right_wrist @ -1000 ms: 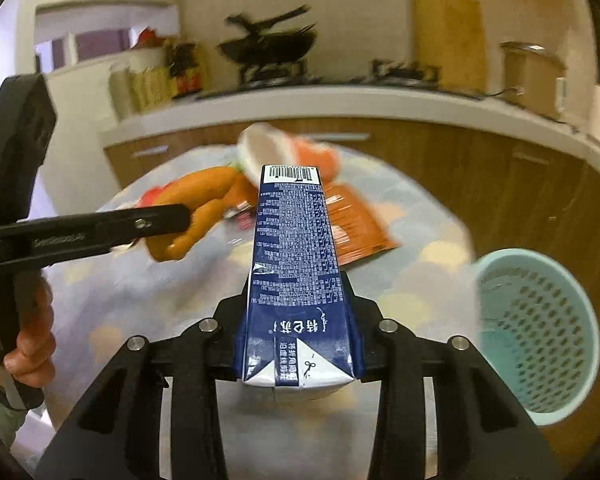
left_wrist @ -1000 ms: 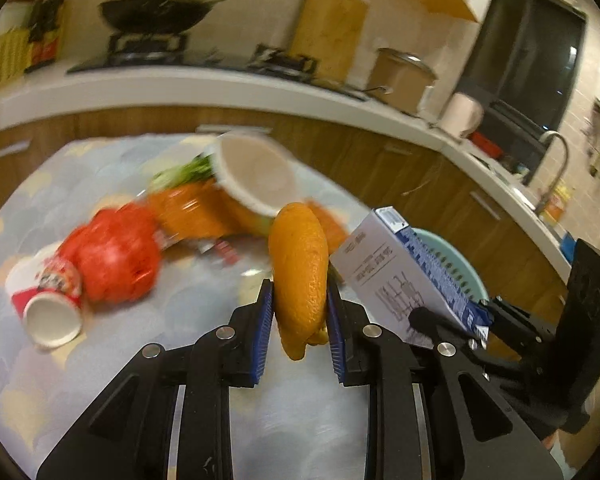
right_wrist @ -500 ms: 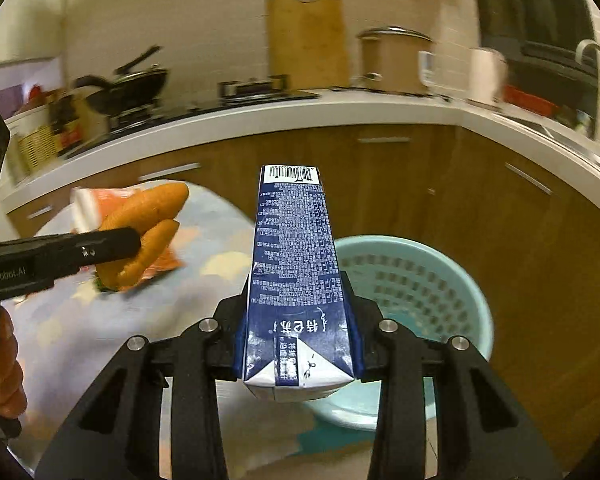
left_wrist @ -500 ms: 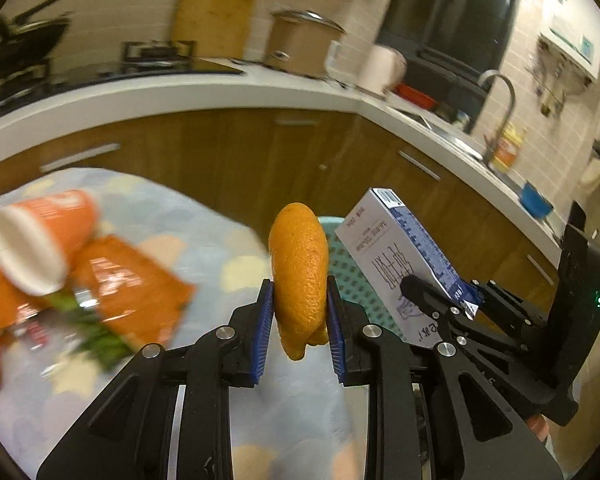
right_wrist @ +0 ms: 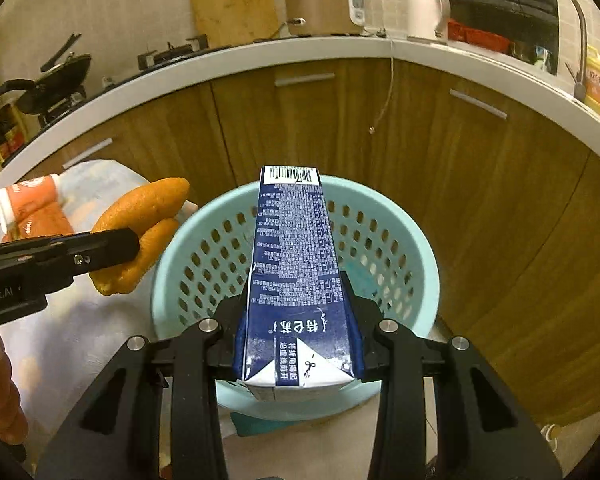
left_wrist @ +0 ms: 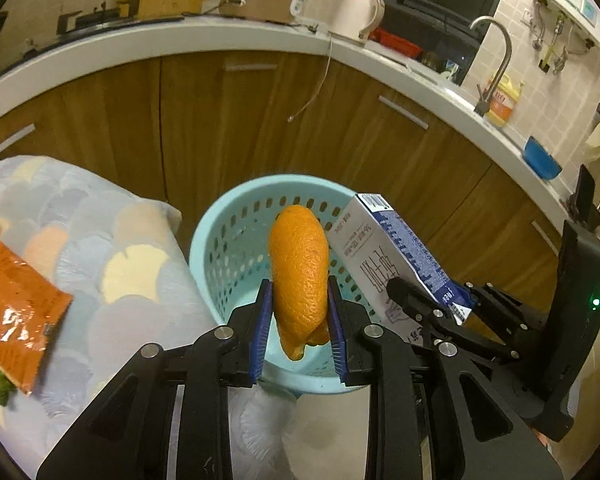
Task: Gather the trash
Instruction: 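Carry both items over the blue basket and open both tools to drop them, then grasp the red-and-white paper cup with left tool while right tool grasps the red bag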
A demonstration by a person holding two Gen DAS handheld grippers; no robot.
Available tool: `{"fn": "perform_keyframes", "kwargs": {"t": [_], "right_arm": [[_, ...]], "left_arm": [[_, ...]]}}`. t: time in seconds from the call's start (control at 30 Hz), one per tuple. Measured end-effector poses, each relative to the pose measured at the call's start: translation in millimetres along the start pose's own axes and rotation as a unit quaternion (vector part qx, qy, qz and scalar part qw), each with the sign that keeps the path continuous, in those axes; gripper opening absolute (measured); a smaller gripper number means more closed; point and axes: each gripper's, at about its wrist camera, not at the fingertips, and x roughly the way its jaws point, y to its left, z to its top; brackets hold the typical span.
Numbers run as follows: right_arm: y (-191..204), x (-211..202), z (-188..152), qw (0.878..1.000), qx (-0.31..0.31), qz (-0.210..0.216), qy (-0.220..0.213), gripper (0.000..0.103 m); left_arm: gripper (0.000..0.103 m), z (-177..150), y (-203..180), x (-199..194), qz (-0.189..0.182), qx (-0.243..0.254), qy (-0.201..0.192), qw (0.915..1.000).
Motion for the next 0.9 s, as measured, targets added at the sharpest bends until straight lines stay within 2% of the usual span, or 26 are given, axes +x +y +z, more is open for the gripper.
{"fn": "perform_keyframes", "kwargs": {"t": [0.17,0.2,0.53,0.7,0.9], "right_arm": [[-7,9,-3,1.0,0.017,-0.006,0.014,0.038],[-7,10,-3,1.0,0.018,-0.005,0.014,0.039],[2,0,-1,1.0,0.012,0.005,0.004,0.039],[31,-8,3,1.0,-0.024,0.008,-0.009,0.039],[76,-24,13,0.996,-0.064,0.042,-0.04,0.039]], "left_arm": [[0.046,-2,-5,7,0.023,0.014,0.008,0.9996],[0.047,-3,-4,7,0.026,0.017,0.01,0.9995],[0.047,-8,18,-16,0.022,-0.012,-0.005,0.9997],[0.047,-16,35,-45,0.024,-0.031,-0.03,0.9988],[0.047,-25,60,-92,0.055,-0.054,-0.069,0.9946]]}}
